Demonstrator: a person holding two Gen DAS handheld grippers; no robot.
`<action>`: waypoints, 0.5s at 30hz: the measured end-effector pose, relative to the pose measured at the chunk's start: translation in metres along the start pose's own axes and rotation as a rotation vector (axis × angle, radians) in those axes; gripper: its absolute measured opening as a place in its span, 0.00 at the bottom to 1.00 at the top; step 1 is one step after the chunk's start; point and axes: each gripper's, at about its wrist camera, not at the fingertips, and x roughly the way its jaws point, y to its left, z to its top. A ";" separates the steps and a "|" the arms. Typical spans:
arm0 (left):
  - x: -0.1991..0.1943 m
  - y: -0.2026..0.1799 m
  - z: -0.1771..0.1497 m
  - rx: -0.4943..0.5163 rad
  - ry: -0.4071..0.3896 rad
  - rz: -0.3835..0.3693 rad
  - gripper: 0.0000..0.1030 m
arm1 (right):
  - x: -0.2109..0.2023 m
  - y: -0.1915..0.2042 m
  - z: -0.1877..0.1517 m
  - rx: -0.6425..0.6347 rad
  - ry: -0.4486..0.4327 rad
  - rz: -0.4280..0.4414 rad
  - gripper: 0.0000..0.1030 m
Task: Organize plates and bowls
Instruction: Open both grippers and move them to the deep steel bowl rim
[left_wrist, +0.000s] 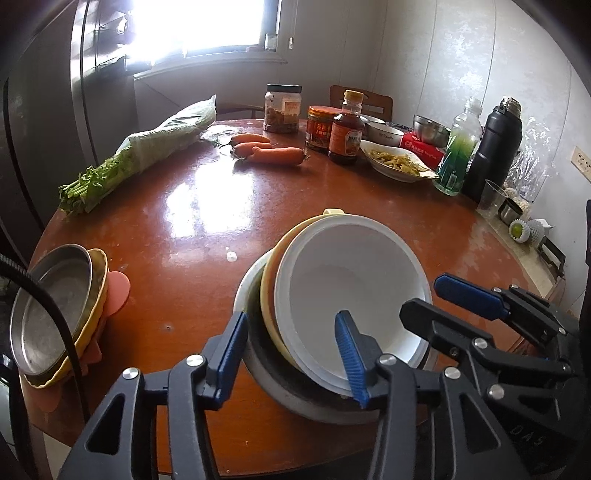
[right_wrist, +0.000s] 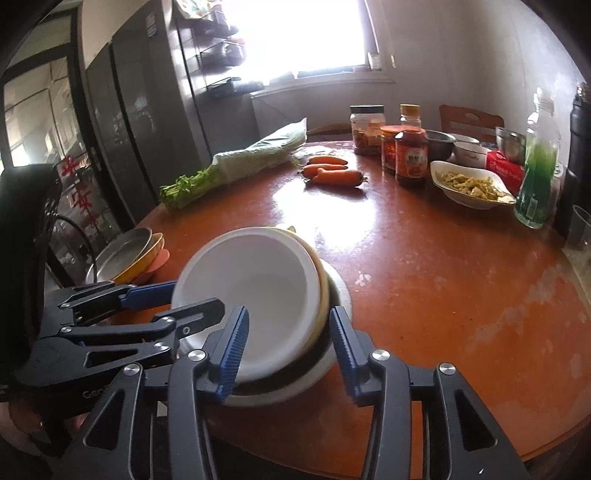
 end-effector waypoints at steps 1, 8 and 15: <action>0.000 0.001 0.000 -0.001 -0.002 0.001 0.52 | -0.001 -0.001 0.000 0.007 -0.003 0.004 0.48; -0.005 0.011 0.003 -0.032 -0.022 -0.003 0.61 | -0.002 -0.007 0.004 0.026 -0.010 -0.003 0.58; -0.015 0.023 0.006 -0.070 -0.079 0.002 0.77 | -0.003 -0.020 0.007 0.067 -0.022 -0.017 0.63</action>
